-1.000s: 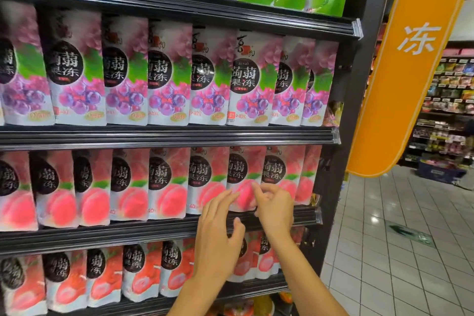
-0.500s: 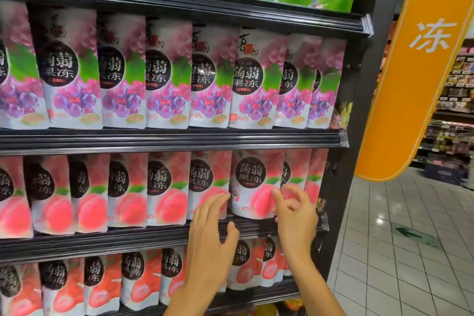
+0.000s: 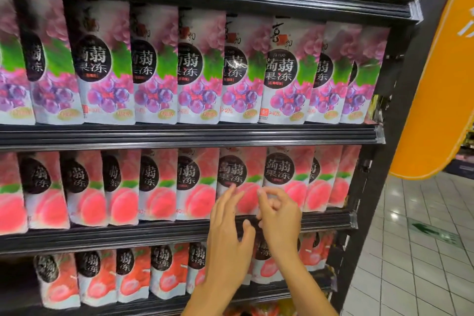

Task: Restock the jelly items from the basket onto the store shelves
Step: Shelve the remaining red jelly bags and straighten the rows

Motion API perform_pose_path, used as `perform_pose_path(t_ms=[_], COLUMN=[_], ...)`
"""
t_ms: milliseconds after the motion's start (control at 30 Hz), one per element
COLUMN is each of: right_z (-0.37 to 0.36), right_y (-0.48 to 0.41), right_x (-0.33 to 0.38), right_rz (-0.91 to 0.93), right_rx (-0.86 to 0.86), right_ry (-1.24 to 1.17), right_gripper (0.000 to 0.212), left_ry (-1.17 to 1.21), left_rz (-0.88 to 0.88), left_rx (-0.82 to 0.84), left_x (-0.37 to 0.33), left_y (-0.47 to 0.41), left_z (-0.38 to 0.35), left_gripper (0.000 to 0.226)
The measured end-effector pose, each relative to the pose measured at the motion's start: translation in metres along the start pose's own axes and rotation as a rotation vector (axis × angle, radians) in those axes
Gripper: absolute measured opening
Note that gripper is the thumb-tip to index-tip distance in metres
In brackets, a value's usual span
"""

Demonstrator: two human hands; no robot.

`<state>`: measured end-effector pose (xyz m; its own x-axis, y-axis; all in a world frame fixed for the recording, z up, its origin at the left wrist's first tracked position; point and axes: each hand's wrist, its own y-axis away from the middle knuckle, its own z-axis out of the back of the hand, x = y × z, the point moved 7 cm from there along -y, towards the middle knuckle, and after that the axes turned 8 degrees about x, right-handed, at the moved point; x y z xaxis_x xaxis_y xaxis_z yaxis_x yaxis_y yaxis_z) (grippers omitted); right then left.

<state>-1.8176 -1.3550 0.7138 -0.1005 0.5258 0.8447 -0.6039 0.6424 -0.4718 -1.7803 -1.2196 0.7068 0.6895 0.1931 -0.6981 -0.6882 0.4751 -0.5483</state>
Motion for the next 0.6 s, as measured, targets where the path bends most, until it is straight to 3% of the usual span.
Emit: perform_pose_path(t_ms=[267,400,600], right_z=[0.029,0.03,-0.039], right_y=[0.003,0.014,0.023], right_x=[-0.007,0.008,0.038], right_rz=[-0.063,0.017,0.055], right_rx=[-0.053,-0.191,0.142], right_ry=[-0.063,-0.048,-0.132], right_gripper=[0.004,0.006,0.006], left_ry=[0.039,0.067,0.104], left_rz=[-0.019,-0.039,-0.024], left_rx=[0.09,0.009,-0.193], left_x=[-0.006,-0.003,0.019], left_y=[0.002,0.005,0.013], left_z=[-0.011,0.009,0.06], left_gripper=[0.065,0.064,0.05])
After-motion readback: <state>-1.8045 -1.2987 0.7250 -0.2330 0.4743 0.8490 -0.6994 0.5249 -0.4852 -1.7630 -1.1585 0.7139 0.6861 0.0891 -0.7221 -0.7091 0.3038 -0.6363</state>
